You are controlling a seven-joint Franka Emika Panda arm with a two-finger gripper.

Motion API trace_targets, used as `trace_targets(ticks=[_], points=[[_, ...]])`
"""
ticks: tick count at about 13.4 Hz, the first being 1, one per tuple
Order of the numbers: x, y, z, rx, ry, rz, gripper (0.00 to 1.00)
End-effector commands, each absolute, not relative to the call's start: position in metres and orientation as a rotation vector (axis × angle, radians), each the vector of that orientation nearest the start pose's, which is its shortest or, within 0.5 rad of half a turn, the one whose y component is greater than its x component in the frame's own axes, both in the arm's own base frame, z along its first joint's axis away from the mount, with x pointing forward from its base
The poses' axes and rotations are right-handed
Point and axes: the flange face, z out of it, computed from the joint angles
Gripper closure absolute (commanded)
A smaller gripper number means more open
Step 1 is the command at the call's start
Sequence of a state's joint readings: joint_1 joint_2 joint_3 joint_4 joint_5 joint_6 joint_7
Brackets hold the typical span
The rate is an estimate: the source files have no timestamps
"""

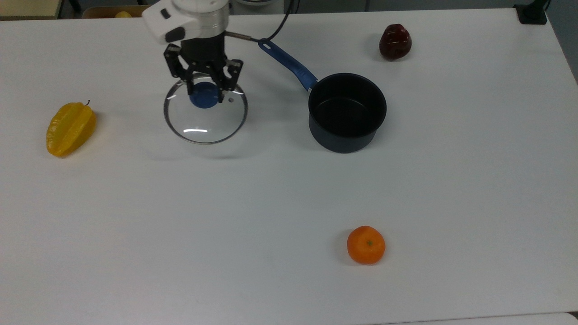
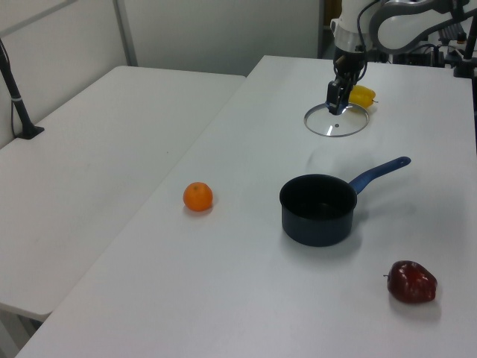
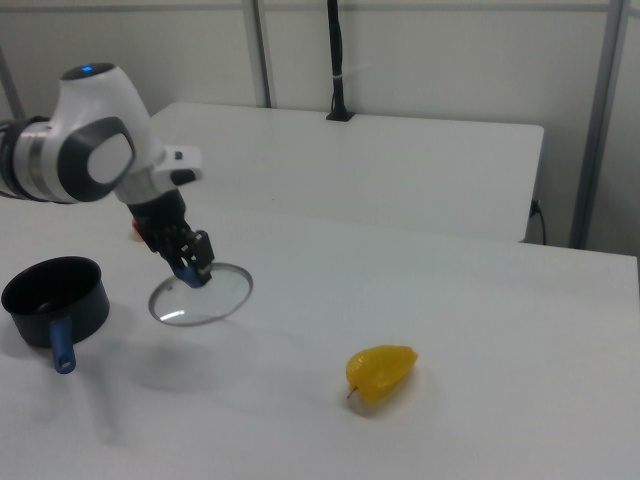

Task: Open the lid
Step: 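Carry the glass lid away from the saucepan beside it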

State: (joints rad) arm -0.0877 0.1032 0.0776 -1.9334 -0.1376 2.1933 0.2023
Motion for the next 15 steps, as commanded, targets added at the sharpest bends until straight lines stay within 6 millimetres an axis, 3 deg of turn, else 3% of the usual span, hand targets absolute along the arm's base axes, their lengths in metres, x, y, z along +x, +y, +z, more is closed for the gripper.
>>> trace_targets(ticks=[1, 6, 15], points=[[0.601, -0.037, 0.421, -3.234, 0.18, -0.185, 0.67], [0.609, -0.032, 0.391, -3.227, 0.161, -0.168, 0.67], [0.592, -0.034, 0.357, -3.237, 0.175, 0.069, 0.64]])
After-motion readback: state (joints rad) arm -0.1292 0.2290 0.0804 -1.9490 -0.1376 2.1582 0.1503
